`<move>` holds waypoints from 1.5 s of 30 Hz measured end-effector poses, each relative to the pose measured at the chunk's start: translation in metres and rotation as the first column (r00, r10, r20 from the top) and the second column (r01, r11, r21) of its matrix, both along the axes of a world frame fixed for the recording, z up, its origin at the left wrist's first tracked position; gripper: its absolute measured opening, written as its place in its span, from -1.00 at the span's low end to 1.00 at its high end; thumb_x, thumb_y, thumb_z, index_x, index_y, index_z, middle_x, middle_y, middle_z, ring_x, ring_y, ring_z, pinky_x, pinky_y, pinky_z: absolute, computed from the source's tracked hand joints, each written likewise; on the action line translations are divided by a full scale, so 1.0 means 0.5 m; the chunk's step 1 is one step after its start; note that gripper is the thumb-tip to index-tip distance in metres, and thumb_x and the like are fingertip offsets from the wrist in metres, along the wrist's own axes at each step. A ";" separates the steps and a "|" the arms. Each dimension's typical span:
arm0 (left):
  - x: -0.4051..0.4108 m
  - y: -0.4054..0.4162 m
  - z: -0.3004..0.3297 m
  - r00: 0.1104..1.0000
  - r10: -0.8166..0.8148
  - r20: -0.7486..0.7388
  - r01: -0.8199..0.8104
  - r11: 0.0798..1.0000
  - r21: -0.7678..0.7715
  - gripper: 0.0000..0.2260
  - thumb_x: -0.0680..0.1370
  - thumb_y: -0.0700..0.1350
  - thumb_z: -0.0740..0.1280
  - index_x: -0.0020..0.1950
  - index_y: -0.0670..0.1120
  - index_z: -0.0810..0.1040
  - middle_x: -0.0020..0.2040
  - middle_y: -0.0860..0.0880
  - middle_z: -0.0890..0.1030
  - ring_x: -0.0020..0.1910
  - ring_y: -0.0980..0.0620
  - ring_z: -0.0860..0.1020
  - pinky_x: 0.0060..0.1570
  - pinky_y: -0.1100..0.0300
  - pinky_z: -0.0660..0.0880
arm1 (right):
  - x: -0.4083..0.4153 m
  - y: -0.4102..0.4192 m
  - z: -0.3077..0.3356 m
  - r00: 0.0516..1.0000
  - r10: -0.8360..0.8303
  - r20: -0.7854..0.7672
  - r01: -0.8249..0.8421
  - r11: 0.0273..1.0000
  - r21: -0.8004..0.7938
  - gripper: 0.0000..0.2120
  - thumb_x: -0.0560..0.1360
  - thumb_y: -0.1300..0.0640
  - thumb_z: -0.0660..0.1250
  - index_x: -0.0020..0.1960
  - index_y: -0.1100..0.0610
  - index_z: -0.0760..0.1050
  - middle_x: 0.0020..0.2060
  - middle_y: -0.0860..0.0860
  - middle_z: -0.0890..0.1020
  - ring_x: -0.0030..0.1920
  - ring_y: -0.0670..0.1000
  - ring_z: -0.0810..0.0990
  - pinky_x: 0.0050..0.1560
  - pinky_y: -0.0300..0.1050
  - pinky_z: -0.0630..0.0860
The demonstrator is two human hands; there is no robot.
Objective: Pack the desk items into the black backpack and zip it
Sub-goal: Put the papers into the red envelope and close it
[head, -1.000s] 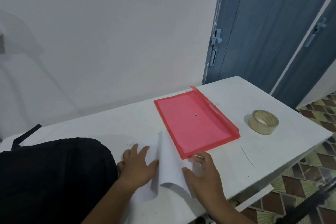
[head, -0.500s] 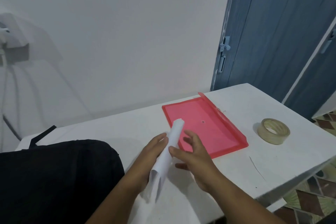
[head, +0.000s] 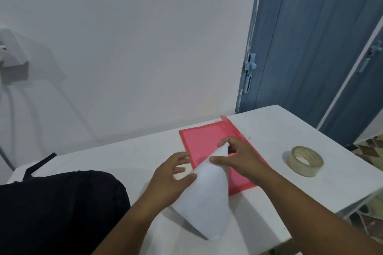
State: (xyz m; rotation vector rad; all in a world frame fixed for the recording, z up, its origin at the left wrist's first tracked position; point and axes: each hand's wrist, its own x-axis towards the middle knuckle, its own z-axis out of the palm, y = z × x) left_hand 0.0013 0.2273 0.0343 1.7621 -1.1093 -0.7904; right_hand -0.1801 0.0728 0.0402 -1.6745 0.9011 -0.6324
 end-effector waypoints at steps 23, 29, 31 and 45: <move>0.039 -0.060 0.030 0.916 0.165 -0.366 -0.245 0.951 -0.186 -0.53 0.61 -0.11 0.38 0.43 0.25 0.36 0.23 0.13 0.62 0.17 0.07 0.63 0.15 -0.02 0.60 | -0.031 -0.024 0.023 0.965 -0.203 0.169 0.165 0.962 0.216 -0.44 0.43 0.18 0.55 0.30 -0.12 0.38 0.04 -0.03 0.72 0.04 0.02 0.70 0.05 0.04 0.63; 0.020 -0.089 -0.008 0.908 0.177 -0.379 -0.235 0.966 -0.111 -0.53 0.60 -0.19 0.39 0.40 0.23 0.39 0.09 -0.01 0.72 0.02 -0.02 0.71 0.04 -0.10 0.64 | -0.071 -0.057 -0.019 1.000 -0.006 0.010 0.001 0.906 0.422 -0.77 0.53 0.17 0.43 0.17 0.21 0.61 0.04 0.10 0.73 0.08 0.15 0.71 0.26 0.18 0.55; 0.016 -0.106 -0.032 0.902 0.188 -0.388 -0.235 0.969 -0.077 -0.51 0.60 -0.18 0.39 0.43 0.23 0.37 0.09 -0.02 0.72 0.04 -0.04 0.70 0.10 -0.14 0.62 | -0.077 -0.082 -0.035 1.000 -0.016 -0.014 0.020 0.935 0.355 -0.81 0.53 0.20 0.43 0.13 0.18 0.64 0.01 0.08 0.74 0.06 0.12 0.71 0.25 0.15 0.56; -0.169 -0.325 -0.198 0.917 0.044 0.396 -0.120 0.978 0.169 -0.37 0.59 0.21 -0.07 0.54 -0.09 0.34 0.09 -0.01 0.60 0.13 0.11 0.52 0.26 0.12 0.41 | -0.198 -0.379 -0.107 0.898 -0.441 0.002 0.438 0.891 0.117 -0.88 0.56 0.19 0.34 0.06 0.02 0.53 -0.03 -0.05 0.65 -0.05 0.00 0.61 0.01 -0.08 0.52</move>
